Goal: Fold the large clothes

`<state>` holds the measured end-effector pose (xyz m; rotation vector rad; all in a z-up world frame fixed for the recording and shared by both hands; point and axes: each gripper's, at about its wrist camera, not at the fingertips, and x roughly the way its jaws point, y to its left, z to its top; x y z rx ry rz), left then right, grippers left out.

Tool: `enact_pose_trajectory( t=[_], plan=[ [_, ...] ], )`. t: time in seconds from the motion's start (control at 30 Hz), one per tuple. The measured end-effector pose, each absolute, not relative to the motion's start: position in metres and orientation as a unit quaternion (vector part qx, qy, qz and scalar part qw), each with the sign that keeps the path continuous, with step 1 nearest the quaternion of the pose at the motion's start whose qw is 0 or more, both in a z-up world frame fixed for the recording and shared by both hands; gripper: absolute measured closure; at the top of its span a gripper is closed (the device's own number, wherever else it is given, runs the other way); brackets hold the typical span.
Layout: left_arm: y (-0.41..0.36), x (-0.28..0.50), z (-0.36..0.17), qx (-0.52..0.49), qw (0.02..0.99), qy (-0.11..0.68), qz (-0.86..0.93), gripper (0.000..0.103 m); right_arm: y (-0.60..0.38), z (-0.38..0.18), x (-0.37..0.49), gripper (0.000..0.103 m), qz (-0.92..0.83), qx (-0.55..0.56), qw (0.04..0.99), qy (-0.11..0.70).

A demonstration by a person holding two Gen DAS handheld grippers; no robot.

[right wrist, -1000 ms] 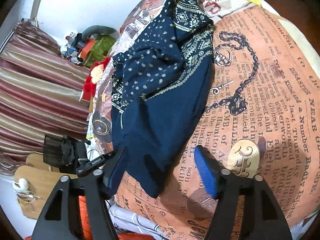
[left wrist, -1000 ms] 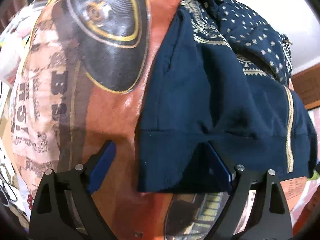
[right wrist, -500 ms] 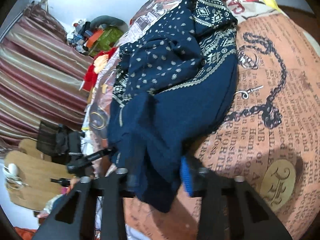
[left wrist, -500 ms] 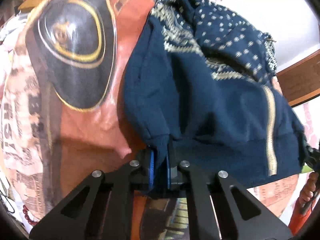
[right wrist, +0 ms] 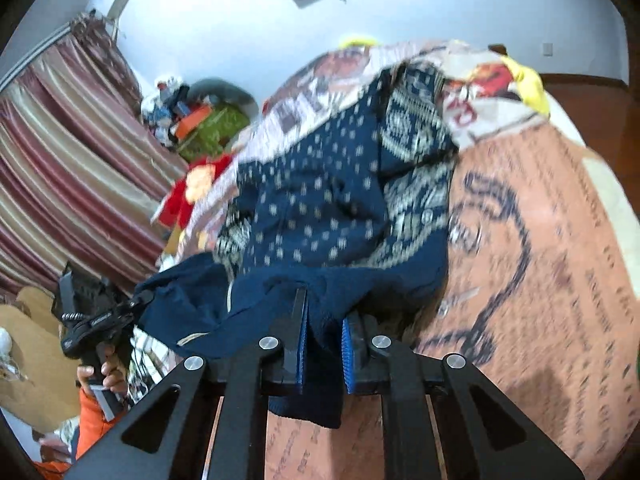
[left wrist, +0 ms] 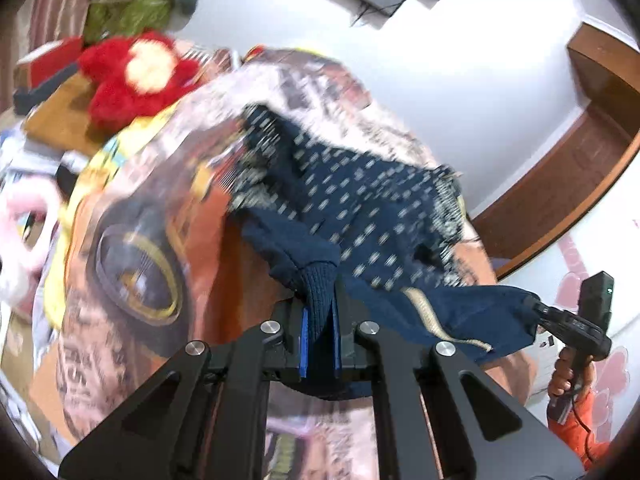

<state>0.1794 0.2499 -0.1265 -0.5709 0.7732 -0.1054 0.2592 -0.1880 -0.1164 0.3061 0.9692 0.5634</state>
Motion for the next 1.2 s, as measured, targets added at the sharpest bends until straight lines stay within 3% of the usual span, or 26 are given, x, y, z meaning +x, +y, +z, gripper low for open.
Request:
enact_pose_trajectory(
  t=[0.43, 0.87, 1.03, 1.2],
  plan=[
    [0.265, 0.306, -0.114, -0.243, 0.899, 0.363, 0.025, 0.095, -0.162, -0.088, 0.364, 0.092, 0.248, 0.126, 0.867, 0.414],
    [0.292, 0.456, -0.202, -0.214, 0.874, 0.423, 0.111, 0.095, -0.11, -0.145, 0.529, 0.092, 0.192, 0.094, 0.876, 0.432],
    [0.298, 0.474, -0.246, -0.213, 0.858, 0.451, 0.119, 0.093, -0.113, -0.187, 0.568, 0.092, 0.181, 0.11, 0.865, 0.454],
    [0.292, 0.476, -0.239, -0.167, 0.864, 0.46, 0.114, 0.09, -0.12, -0.186, 0.566, 0.091, 0.216, 0.092, 0.863, 0.448]
  ],
)
